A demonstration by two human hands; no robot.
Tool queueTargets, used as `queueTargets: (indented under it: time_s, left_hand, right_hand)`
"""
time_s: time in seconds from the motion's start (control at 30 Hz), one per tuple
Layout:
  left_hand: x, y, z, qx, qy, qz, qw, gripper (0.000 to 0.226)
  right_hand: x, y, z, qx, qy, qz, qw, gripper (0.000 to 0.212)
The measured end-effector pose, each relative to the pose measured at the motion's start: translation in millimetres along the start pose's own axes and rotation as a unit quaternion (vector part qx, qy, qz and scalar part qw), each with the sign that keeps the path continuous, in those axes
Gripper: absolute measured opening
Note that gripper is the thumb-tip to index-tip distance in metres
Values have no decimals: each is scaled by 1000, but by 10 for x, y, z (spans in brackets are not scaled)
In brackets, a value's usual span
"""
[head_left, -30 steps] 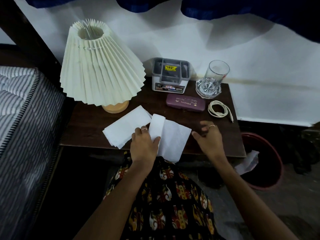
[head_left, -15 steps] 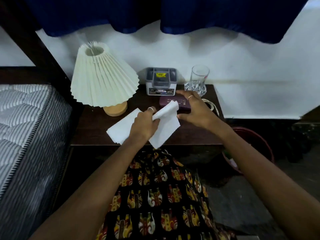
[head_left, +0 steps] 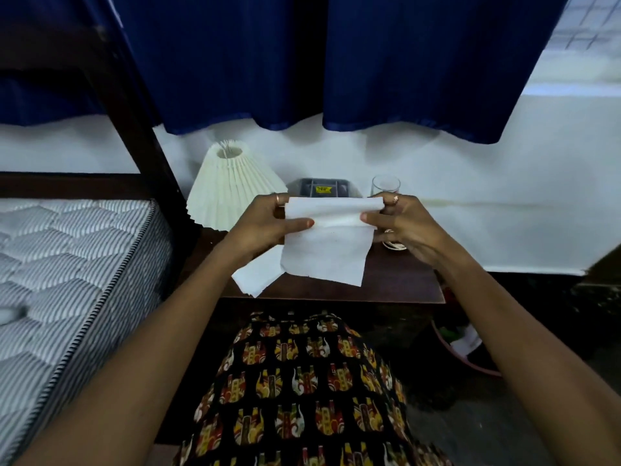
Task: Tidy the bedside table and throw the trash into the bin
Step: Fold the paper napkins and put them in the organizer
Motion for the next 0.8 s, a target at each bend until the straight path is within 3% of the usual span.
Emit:
queueTargets:
  time_s: [0.1, 0.3, 0.4, 0.57, 0.7, 0.8]
  left_hand:
    - [119, 41, -34, 113, -28, -13, 993, 30]
    - [147, 117, -175, 184, -43, 19, 982, 23]
    - [187, 112, -180, 179, -22, -6, 984, 22]
    - [216, 82, -268, 220, -69, -25, 973, 31]
    - [270, 124, -329, 332, -108, -64, 935, 40]
    - [239, 176, -433, 351, -141, -25, 925, 43]
  right_hand:
    - [104, 10, 9, -49, 3, 23, 999, 25]
    - [208, 72, 125, -157, 4, -11, 988, 28]
    - [240, 86, 150, -157, -7, -33, 987, 30]
    - [232, 98, 227, -118, -4, -47, 992, 38]
    - [236, 110, 275, -104, -4, -35, 994, 40]
    - [265, 145, 276, -50, -12, -33, 998, 30]
Point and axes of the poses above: each hand's wrist, its own x-axis away from the middle knuckle, its own y-axis out of the palm, z = x × y, the point moved 3 cm from there along -x, towards the middle knuckle, and after that the axes turned 4 degrees about -x, right-handed, at the moved point
